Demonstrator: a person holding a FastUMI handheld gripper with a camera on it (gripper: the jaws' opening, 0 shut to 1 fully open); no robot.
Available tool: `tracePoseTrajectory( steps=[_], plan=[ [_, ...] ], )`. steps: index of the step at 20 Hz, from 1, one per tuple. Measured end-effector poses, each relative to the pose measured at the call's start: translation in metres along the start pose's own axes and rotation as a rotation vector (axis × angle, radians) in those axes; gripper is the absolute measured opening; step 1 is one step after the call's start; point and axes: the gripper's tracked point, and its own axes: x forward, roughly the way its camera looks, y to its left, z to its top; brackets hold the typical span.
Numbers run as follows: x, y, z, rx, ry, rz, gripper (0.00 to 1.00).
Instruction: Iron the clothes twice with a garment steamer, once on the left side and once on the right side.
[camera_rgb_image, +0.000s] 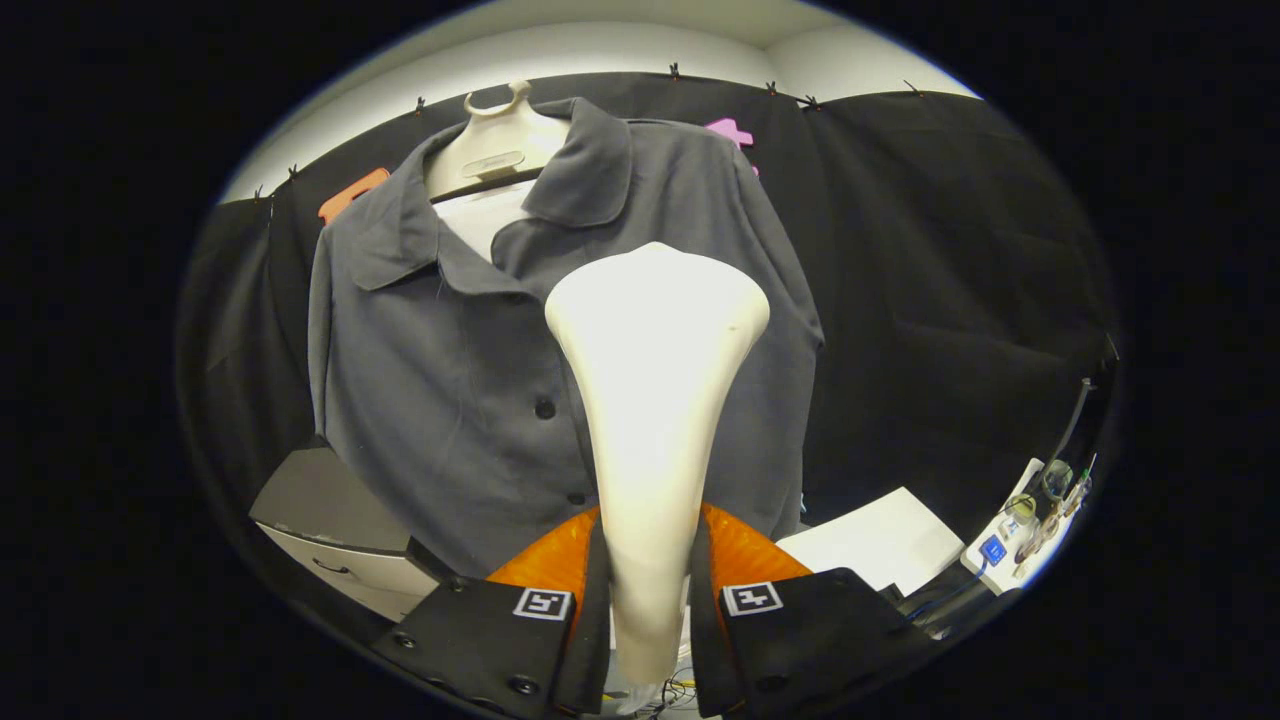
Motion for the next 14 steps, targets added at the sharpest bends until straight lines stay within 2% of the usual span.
tracePoseTrajectory(
  steps=[6, 14],
  plan=[
    [0.021, -0.012, 0.033, 0.008, -0.05, 0.004, 0.41],
    [0.055, -0.011, 0.052, 0.002, -0.05, 0.02, 0.41]
  ],
)
